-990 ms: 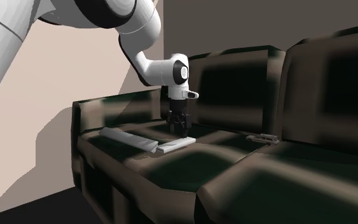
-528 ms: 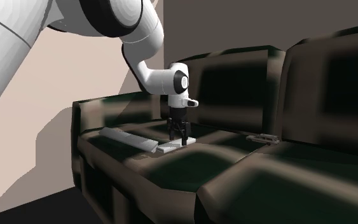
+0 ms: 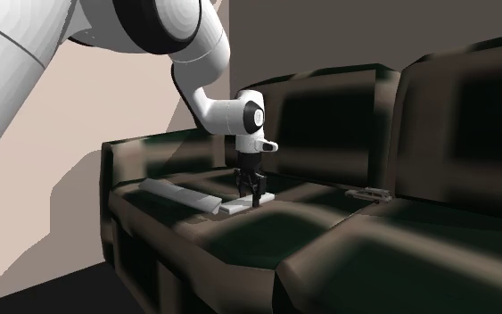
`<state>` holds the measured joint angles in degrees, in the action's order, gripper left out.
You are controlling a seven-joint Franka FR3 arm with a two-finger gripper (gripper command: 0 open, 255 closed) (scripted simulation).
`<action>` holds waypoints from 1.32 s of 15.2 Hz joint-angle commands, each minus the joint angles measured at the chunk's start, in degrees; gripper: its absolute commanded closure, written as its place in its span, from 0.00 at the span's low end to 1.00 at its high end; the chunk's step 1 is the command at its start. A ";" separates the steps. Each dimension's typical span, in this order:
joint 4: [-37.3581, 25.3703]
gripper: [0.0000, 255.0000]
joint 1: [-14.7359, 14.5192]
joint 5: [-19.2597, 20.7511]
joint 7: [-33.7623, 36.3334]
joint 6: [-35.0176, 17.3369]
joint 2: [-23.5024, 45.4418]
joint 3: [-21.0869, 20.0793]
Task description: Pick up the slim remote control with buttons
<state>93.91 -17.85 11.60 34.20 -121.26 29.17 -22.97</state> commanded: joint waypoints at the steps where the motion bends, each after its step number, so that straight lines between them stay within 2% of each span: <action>1: 0.03 1.00 0.01 -0.01 0.03 -0.01 0.11 0.04; 4: 0.24 1.00 0.07 -0.04 0.01 -0.10 -0.01 0.02; 20: -5.70 1.00 0.43 -2.06 -1.17 9.60 -4.07 -1.08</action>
<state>88.87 -17.37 9.57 33.08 -112.28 25.07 -24.03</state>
